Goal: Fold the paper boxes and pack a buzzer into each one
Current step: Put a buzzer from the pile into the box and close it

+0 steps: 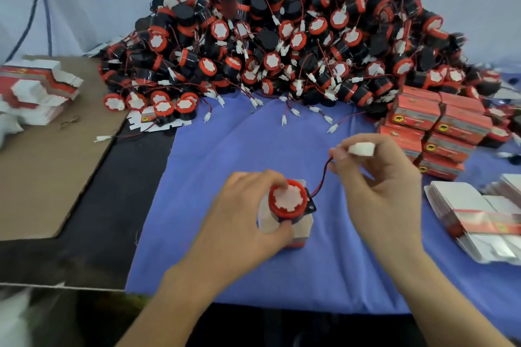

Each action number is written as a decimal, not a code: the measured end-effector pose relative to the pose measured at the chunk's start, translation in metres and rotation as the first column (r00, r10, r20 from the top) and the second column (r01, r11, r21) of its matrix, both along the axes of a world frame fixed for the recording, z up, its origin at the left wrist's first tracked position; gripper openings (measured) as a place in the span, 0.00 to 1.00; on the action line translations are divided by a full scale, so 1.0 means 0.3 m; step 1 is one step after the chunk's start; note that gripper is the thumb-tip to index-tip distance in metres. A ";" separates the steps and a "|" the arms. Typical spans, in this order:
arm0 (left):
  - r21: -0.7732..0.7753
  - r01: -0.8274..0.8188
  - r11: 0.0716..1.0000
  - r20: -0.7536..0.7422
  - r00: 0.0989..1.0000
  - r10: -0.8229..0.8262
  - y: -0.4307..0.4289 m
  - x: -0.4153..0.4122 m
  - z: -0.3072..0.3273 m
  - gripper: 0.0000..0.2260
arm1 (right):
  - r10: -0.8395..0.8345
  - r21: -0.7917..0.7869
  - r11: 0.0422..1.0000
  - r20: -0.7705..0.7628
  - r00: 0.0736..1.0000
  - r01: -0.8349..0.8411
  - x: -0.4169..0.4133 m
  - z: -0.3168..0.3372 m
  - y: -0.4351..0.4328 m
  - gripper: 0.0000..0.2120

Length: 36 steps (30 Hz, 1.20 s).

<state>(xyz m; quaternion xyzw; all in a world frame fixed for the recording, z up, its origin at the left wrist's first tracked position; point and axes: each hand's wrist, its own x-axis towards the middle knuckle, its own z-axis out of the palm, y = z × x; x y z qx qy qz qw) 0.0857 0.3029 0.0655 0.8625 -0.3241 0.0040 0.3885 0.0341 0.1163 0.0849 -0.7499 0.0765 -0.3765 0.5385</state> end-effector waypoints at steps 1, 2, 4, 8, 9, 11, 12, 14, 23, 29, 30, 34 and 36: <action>0.040 0.012 0.999 0.028 1.000 -0.013 -0.008 -0.004 -0.020 0.18 | 0.023 -0.017 1.000 -0.038 0.999 -0.024 -0.006 -0.014 0.009 0.07; 0.092 0.020 0.996 0.067 0.997 -0.026 -0.012 -0.006 -0.041 0.18 | 0.044 -0.041 0.998 -0.079 0.996 -0.048 -0.009 -0.029 0.020 0.08; 0.183 0.007 0.983 0.138 0.990 -0.033 -0.008 -0.002 -0.083 0.15 | 0.078 -0.101 0.990 -0.160 0.984 -0.095 -0.014 -0.060 0.034 0.09; 0.287 -0.018 0.958 0.196 0.980 -0.040 0.017 0.002 -0.147 0.17 | 0.113 -0.138 0.978 -0.259 0.959 -0.153 -0.029 -0.116 0.025 0.11; 0.296 -0.028 0.955 0.213 0.976 -0.038 0.020 0.001 -0.156 0.18 | 0.105 -0.164 0.975 -0.270 0.957 -0.153 -0.031 -0.125 0.020 0.11; 0.320 -0.050 0.946 0.254 0.966 -0.035 0.020 -0.002 -0.174 0.16 | 0.065 -0.271 0.950 -0.315 0.947 -0.155 -0.030 -0.141 0.008 0.11; 0.342 -0.062 0.938 0.278 0.960 -0.038 0.018 -0.005 -0.184 0.13 | 0.033 -0.337 0.928 -0.351 0.936 -0.159 -0.029 -0.148 0.006 0.10; 0.389 -0.086 0.917 0.315 0.948 -0.044 0.011 -0.013 -0.201 0.08 | -0.020 -0.448 0.875 -0.410 0.912 -0.183 -0.024 -0.155 0.003 0.09; 0.457 -0.172 0.873 0.273 0.961 0.046 -0.001 -0.021 -0.246 0.27 | -0.032 -0.490 0.833 -0.505 0.863 -0.256 0.045 -0.124 0.079 0.08; 0.311 -0.152 0.938 0.246 0.966 0.075 0.004 -0.036 -0.269 0.37 | -0.018 -0.457 0.836 -0.577 0.816 -0.305 0.083 -0.162 0.126 0.11; 0.301 -0.129 0.945 0.217 0.974 0.063 0.004 -0.038 -0.273 0.37 | -0.010 -0.447 0.839 -0.583 0.812 -0.311 0.081 -0.170 0.136 0.12; 0.249 -0.077 0.965 0.146 0.988 0.041 0.016 -0.044 -0.318 0.29 | -0.018 -0.451 0.835 -0.595 0.803 -0.316 0.070 -0.197 0.162 0.16; 0.164 -0.067 0.984 0.054 0.997 0.059 0.025 -0.036 -0.342 0.33 | -0.028 -0.469 0.811 -0.628 0.778 -0.349 0.080 -0.199 0.164 0.15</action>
